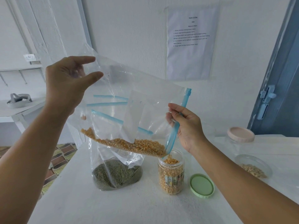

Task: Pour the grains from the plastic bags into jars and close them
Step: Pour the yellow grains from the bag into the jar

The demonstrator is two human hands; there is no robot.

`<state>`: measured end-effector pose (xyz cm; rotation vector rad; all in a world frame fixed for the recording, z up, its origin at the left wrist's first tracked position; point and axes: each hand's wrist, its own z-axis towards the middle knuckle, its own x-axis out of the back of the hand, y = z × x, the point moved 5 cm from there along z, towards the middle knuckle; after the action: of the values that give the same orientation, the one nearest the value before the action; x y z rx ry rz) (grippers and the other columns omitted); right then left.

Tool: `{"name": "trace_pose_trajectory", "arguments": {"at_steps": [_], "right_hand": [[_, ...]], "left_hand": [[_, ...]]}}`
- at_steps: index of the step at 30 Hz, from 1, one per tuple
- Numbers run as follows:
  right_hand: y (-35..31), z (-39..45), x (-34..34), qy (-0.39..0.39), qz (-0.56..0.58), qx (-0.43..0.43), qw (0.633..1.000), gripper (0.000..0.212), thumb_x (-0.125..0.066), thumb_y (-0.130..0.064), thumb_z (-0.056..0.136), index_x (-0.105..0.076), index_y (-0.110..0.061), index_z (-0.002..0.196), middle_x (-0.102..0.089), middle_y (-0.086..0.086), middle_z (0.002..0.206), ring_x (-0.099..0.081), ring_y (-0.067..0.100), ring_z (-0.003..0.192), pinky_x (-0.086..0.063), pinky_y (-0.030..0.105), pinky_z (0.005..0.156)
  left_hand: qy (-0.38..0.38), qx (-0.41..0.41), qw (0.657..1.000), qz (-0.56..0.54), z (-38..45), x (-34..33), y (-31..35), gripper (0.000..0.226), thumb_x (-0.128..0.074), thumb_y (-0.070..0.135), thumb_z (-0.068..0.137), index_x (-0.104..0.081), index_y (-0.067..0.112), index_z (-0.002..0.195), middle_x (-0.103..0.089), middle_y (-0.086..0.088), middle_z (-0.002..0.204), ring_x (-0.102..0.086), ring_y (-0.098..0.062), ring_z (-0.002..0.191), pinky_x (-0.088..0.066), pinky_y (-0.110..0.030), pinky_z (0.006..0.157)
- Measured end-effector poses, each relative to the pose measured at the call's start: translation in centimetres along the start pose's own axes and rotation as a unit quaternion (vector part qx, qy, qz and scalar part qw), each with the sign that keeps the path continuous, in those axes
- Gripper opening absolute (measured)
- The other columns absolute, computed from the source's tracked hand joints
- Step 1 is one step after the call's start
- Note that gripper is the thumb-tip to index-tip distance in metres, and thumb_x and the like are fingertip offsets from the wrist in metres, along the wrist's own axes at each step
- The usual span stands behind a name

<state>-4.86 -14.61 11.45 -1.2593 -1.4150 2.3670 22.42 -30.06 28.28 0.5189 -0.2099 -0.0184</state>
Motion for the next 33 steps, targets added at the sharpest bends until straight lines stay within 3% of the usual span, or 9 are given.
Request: {"name": "trace_pose_trajectory", "arguments": {"at_steps": [11, 33], "right_hand": [[-0.2, 0.0, 0.1, 0.004, -0.005, 0.001, 1.0, 0.022, -0.063, 0.005, 0.097, -0.081, -0.006, 0.103, -0.071, 0.013, 0.109, -0.071, 0.022, 0.094, -0.059, 0.03, 0.089], [-0.4, 0.0, 0.7, 0.013, 0.0, 0.007, 1.0, 0.027, -0.061, 0.007, 0.097, -0.082, -0.009, 0.099, -0.068, 0.015, 0.109, -0.069, 0.023, 0.096, -0.059, 0.028, 0.089]], "left_hand": [[0.003, -0.006, 1.0, -0.005, 0.4, -0.2, 0.0, 0.04, -0.09, 0.038, 0.079, -0.076, 0.033, 0.115, -0.062, 0.017, 0.081, -0.051, -0.005, 0.074, -0.05, -0.021, 0.078], [-0.012, -0.02, 1.0, 0.007, 1.1, -0.9, 1.1, 0.042, -0.089, 0.037, 0.08, -0.075, 0.03, 0.119, -0.062, 0.016, 0.082, -0.052, -0.005, 0.073, -0.049, -0.016, 0.077]]}}
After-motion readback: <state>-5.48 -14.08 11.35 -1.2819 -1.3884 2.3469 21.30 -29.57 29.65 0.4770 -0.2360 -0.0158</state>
